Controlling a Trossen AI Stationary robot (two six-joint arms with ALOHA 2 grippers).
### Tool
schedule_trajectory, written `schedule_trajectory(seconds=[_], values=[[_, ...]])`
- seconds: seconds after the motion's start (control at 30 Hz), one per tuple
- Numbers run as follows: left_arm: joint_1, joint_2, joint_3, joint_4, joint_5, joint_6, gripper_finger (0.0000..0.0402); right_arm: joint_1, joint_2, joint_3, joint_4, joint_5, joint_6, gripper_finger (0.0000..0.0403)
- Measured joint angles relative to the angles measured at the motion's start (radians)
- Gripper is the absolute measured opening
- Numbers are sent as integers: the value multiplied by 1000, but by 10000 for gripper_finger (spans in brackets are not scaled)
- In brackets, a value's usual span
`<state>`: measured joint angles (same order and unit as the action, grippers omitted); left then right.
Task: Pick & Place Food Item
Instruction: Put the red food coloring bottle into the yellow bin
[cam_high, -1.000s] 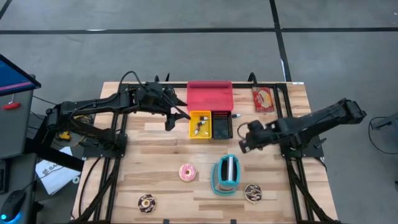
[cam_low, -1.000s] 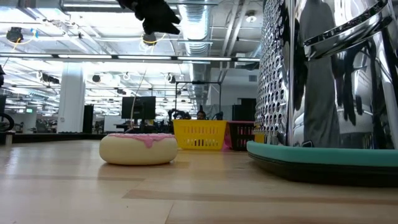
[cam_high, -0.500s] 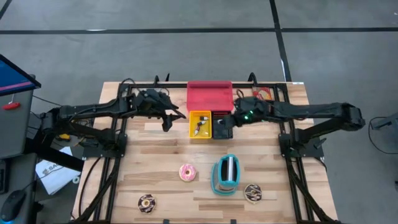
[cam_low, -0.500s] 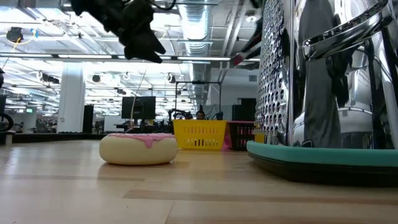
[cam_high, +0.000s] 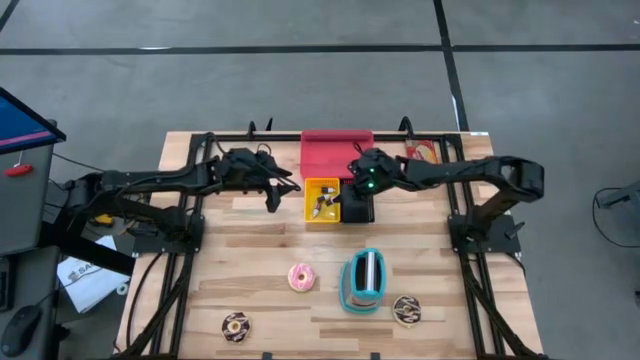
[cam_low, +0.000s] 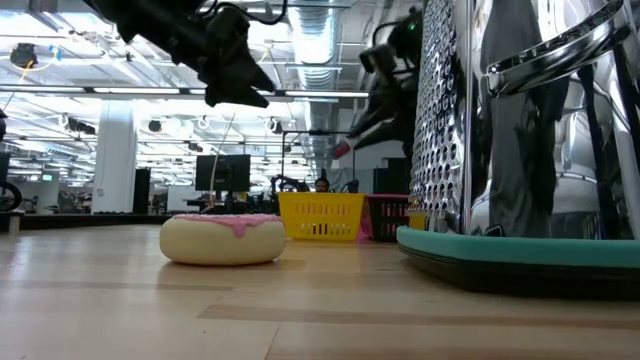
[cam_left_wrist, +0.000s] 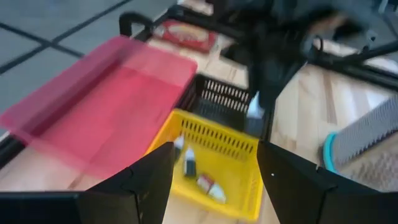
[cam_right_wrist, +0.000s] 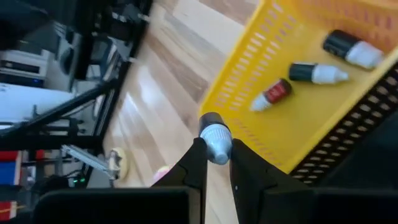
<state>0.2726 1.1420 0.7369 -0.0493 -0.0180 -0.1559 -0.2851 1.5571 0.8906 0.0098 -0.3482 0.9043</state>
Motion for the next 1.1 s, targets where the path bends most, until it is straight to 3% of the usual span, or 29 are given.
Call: schedule_trajectory(seconds=[0.23, 0.47, 0.67, 1.1], values=[[0, 20, 1, 43, 1, -11, 227, 0, 87, 49, -4, -1, -67, 37], [0, 20, 1, 50, 3, -29, 227, 0, 153, 152, -181, 78, -182, 36], [-6, 19, 1, 49, 3, -32, 227, 0, 159, 193, -223, 113, -235, 39], [-6, 19, 1, 50, -10, -29, 227, -10, 159, 195, -201, 141, -301, 114]])
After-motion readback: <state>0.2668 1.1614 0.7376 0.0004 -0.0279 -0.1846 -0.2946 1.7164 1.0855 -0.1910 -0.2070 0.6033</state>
